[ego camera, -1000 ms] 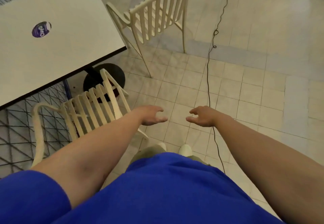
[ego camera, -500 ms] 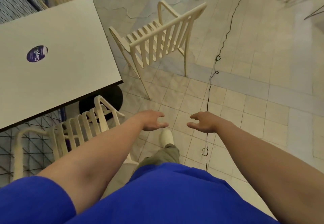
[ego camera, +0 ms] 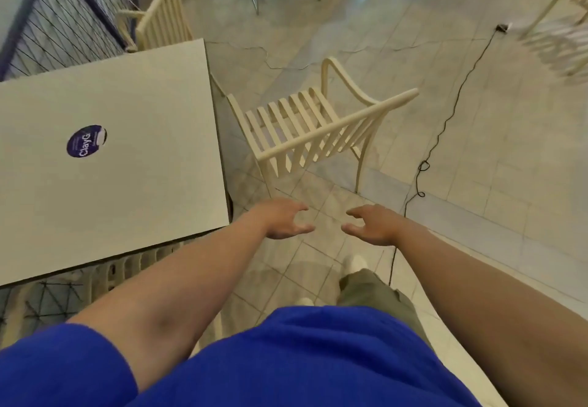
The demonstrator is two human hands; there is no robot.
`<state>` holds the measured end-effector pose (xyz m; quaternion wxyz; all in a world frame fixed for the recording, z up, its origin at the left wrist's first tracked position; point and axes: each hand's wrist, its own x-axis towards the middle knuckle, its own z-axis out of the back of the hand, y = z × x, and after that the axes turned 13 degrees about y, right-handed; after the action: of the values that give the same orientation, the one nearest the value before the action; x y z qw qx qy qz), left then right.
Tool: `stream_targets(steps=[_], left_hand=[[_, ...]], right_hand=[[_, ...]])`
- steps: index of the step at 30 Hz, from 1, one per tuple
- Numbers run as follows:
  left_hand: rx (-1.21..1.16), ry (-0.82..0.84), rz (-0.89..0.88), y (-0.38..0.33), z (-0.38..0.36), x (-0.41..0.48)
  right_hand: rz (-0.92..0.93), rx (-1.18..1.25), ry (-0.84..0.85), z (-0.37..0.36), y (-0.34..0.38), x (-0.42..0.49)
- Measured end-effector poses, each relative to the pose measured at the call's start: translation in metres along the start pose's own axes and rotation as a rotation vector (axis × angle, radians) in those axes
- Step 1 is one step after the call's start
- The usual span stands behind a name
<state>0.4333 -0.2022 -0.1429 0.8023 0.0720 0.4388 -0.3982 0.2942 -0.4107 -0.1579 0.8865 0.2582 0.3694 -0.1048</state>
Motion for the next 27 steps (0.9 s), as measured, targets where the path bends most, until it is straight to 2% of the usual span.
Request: stream_targets(steps=[5,11,18,27], left_hand=[[-0.011,-0.152,-0.004,-0.004,0.061,0.041],[-0.099,-0.293,0.072,-0.011,0.123,0.092],[-0.261,-0.265,0.277,-0.001,0.135,0.129],[-0.357,-0.058,0.337,0.019,0.141,0.171]], right_hand=[[0.066,-0.033,-0.096,0.078,-0.024,0.039],[0.172,-0.053,-0.169,0.175,-0.062,0.085],[0.257,-0.229,-0.062,0.251,-0.103,0.136],[0.163,-0.532,0.168,0.281,-0.12,0.204]])
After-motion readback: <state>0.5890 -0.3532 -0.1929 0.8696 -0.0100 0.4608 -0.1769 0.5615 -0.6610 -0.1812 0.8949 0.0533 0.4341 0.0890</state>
